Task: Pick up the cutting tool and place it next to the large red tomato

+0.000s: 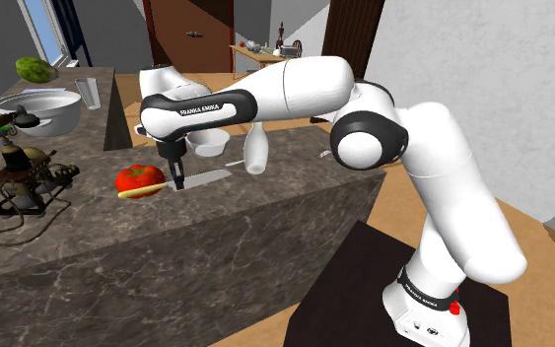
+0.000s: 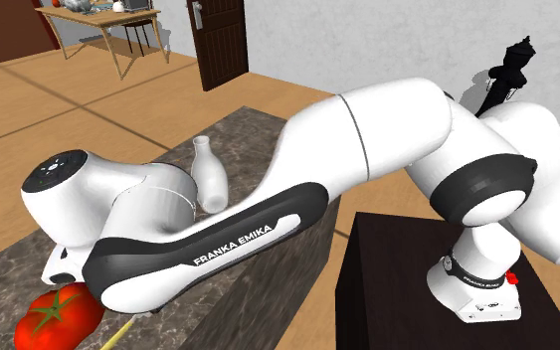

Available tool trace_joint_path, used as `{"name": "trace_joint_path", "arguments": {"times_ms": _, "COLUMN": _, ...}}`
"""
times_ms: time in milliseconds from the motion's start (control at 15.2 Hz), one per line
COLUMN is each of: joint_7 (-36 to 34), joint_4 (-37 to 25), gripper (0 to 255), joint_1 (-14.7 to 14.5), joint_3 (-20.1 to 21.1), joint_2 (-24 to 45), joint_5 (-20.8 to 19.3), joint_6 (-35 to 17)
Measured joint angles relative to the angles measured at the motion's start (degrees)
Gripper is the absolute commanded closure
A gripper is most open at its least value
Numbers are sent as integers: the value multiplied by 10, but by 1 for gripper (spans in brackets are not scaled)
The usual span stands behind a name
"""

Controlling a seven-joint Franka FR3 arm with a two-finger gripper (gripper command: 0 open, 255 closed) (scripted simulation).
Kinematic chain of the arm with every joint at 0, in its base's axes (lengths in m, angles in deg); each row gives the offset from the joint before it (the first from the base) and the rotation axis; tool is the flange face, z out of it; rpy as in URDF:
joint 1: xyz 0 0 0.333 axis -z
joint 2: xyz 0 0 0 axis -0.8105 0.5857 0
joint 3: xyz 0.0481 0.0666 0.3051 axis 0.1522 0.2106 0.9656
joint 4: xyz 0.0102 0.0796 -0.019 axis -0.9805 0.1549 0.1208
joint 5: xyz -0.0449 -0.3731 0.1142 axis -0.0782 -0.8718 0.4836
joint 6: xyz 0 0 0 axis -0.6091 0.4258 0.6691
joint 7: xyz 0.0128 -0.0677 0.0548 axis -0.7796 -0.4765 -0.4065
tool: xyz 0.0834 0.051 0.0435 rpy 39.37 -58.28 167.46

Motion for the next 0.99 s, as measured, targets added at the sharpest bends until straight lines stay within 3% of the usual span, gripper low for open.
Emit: {"name": "trace_joint_path", "arguments": {"times_ms": 990, "joint_7": 2, "joint_4": 51, "gripper": 255, "joint_1": -1, "joint_3": 5, "joint_2": 39, "joint_5": 7, "joint_6": -90}}
